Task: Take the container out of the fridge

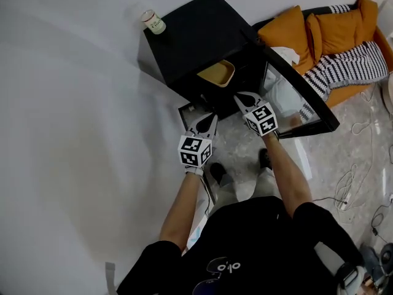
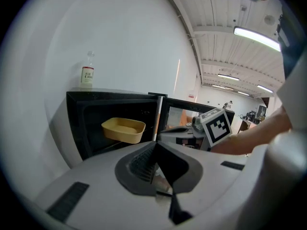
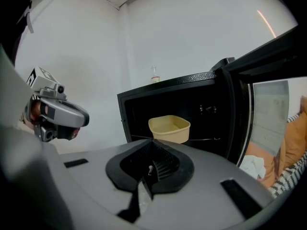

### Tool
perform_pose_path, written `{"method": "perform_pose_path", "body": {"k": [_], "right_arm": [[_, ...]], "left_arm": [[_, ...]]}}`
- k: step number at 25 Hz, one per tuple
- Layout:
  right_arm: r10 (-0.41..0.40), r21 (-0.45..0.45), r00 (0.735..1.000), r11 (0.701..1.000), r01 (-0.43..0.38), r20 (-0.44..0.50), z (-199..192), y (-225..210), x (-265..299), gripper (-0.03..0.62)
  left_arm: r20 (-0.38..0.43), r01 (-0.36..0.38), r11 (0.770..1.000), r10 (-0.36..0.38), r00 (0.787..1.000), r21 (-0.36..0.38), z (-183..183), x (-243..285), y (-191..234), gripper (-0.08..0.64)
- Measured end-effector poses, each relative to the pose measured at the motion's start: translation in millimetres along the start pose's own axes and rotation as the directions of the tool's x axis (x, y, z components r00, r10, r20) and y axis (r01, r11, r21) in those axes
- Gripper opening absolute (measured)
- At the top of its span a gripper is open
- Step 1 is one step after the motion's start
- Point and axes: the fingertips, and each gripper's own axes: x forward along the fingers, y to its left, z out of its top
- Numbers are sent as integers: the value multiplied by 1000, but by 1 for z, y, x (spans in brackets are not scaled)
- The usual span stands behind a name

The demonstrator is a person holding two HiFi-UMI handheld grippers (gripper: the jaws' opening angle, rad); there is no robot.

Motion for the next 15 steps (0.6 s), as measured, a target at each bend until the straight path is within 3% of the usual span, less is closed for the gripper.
{"method": "perform_pose_path", "body": {"k": [5,6,10,13,15], "right_arm": [[8,-35,1000,999,-8,14,4,-6,9,11],[8,-43,1000,999,-7,14,4,-8,12,39],[-22,-62,1000,998,23,15,-3,-19,24,306],[-17,-94,998,995,22,52,4,-24,37,430],[0,-107,998,994,7,70,8,-26,50,476]], "left_arm": [[-18,0,1000,0,1000,12,-7,0,-3,5],[-22,-1,1000,1,1000,13,-9,0,-3,5],[-17,5,1000,-5,1000,17,-10,1,-9,5],[-17,3,1000,-3,1000,25,-10,0,-8,5],[-20,-7,1000,8,1000,29,-12,-2,-4,5]]}}
